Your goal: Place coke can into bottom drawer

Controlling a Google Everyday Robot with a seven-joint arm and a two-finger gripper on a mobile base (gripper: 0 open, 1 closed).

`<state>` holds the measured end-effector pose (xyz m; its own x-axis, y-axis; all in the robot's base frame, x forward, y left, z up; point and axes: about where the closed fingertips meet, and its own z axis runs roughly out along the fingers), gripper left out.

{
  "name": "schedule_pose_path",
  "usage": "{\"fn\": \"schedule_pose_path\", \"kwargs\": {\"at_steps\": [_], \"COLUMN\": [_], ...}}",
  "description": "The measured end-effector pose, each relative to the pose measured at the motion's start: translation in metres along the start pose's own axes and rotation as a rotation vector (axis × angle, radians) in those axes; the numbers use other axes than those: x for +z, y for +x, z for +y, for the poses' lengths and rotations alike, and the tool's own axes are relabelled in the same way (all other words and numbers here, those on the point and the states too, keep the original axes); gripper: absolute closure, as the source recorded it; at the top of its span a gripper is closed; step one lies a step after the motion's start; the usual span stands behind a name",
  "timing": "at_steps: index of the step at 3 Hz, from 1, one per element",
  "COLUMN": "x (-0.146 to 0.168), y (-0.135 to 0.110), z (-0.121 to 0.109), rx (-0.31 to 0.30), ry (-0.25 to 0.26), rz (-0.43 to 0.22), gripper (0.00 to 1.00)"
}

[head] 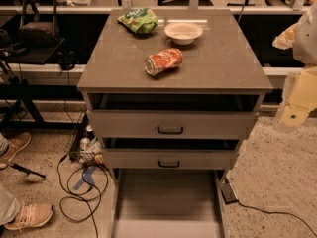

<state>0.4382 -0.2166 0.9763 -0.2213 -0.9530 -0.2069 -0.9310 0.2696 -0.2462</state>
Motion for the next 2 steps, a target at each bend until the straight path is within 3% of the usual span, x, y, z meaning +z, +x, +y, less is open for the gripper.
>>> {"fn": "schedule_pose_path", "kwargs": {"at_steps": [1, 2], "x": [0.000, 0.012], "y": [0.000, -0.028], "z": [0.000, -0.036], "rx": [0.000, -0.090], "ry": [0.001, 0.051], "rz": [0.000, -0.043], "gripper": [0.00, 0.00]}}
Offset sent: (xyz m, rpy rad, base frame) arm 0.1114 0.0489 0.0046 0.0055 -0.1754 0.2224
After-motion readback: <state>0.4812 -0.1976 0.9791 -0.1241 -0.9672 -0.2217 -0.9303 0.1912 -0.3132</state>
